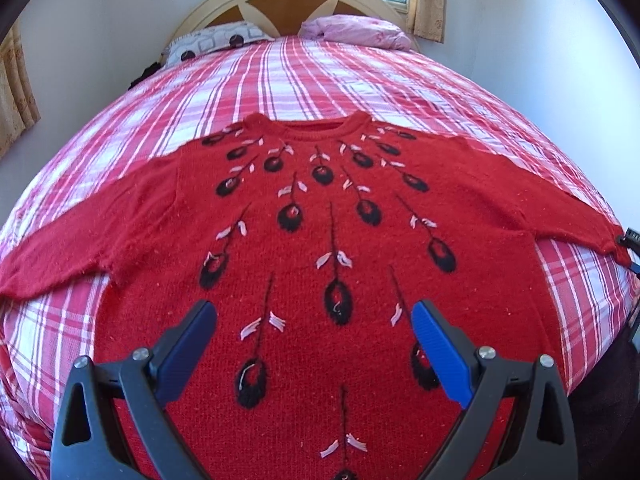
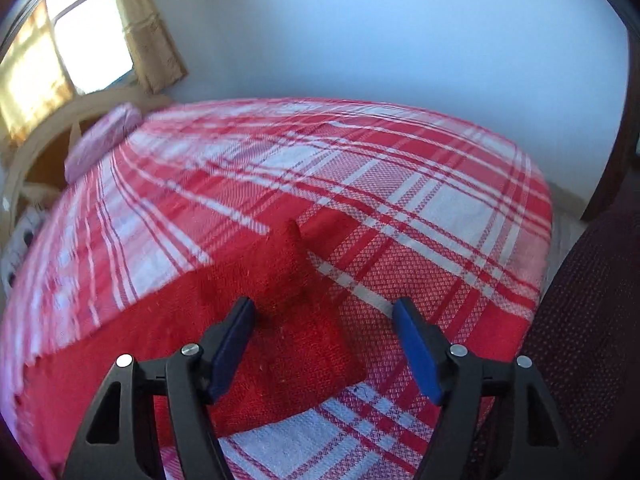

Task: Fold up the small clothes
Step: 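Grasp the sweater cuff with the right tool and lift it, then carry the sleeve across the sweater body with the right tool and release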

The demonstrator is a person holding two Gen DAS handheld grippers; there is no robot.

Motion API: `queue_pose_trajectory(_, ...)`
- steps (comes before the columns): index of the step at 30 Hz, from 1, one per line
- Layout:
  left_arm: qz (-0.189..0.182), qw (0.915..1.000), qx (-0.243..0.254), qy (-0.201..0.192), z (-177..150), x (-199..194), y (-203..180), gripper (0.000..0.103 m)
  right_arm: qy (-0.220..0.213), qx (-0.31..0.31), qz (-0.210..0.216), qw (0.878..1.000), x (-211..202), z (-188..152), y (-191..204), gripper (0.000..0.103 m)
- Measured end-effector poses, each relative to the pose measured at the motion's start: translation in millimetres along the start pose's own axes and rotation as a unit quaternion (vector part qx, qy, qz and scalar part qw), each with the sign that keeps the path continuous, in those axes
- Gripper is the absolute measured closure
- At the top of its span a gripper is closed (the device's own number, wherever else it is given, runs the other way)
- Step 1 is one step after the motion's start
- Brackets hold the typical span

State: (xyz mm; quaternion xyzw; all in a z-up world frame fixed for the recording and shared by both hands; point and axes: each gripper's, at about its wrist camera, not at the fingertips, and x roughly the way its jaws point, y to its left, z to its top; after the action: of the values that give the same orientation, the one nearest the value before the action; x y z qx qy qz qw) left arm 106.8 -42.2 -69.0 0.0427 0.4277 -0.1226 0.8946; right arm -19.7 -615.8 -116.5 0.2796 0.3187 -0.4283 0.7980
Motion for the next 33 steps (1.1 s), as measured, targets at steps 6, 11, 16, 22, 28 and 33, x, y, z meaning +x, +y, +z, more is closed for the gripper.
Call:
queue_pose_trajectory(6,-0.002,1.0000,-0.010,0.001,-5,-3,7,0.003,0.005,-0.072,0.010,0.997,-7,-1,21,0.083)
queue_pose_trajectory(11,0.004,0.9995,-0.023,-0.020,-6,-16,23,0.003,0.030,-0.105,0.005,0.994,-16,5,44,0.095)
queue_pose_trajectory(16,0.012,0.9978,-0.055,-0.035,-7,-24,51,0.003,0.012,-0.112,0.067,0.991,-70,13,80,0.095)
queue_pose_trajectory(22,0.024,0.9948,-0.090,-0.043,-11,-30,82,0.003,0.007,-0.163,0.194,0.967,-147,8,173,0.095)
queue_pose_trajectory(28,0.045,0.9904,-0.120,-0.052,-20,-39,115,0.003,0.044,-0.231,0.331,0.914,-202,-34,302,0.095)
queue_pose_trajectory(33,0.063,0.9849,-0.150,-0.059,-28,-47,148,0.003,0.072,-0.275,0.395,0.874,-217,-104,406,0.095)
